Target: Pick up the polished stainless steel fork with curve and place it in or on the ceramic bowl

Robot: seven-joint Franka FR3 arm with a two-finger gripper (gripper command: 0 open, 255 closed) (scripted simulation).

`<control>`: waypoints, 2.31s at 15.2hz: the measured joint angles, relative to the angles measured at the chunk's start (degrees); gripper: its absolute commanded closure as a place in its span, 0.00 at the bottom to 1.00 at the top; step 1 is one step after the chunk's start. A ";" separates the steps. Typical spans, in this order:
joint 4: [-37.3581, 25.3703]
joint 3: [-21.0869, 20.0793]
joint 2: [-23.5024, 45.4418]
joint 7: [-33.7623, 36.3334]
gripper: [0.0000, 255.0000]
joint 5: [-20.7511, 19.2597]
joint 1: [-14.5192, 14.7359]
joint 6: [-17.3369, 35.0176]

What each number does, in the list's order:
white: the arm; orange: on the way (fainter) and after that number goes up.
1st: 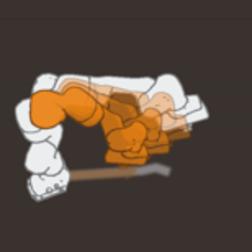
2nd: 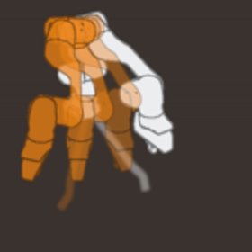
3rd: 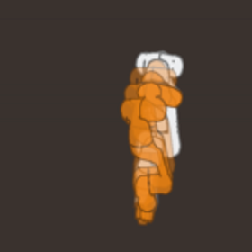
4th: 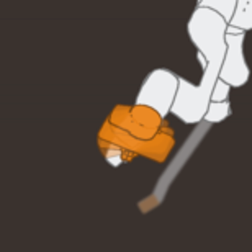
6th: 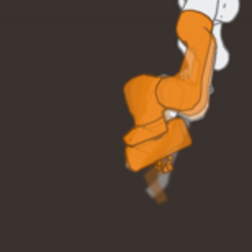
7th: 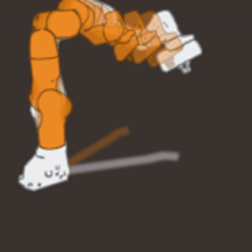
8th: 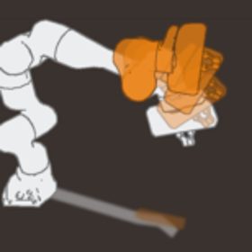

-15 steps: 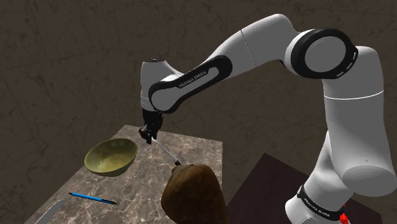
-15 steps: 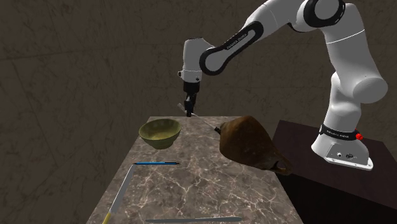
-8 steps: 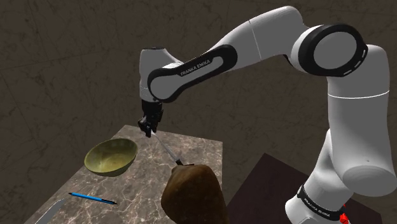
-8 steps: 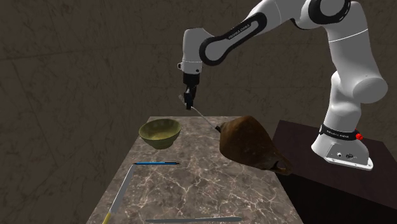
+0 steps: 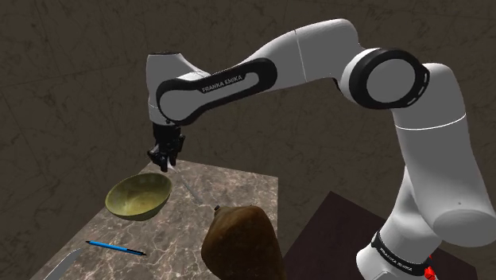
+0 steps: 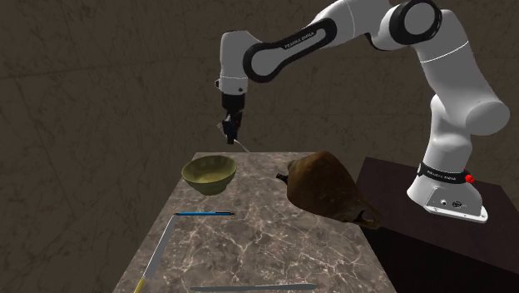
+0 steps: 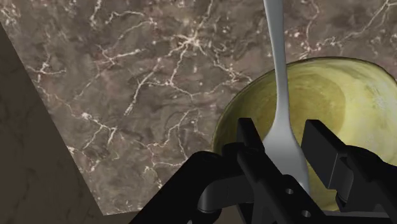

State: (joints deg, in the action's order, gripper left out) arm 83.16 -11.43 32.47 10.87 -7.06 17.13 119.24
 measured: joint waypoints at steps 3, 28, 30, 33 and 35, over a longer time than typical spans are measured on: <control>-12.39 0.15 7.30 1.89 1.00 -1.05 3.06 -5.10; -35.73 1.19 26.69 4.15 0.00 -2.70 8.75 -9.01; -35.73 1.20 26.69 4.15 0.00 -2.70 8.75 -9.01; -35.73 1.20 26.69 4.15 0.00 -2.70 8.75 -9.01; -36.13 1.18 26.52 4.09 0.00 -2.66 8.75 -9.60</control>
State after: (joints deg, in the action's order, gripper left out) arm 47.02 -10.26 58.98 14.95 -9.73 25.88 109.64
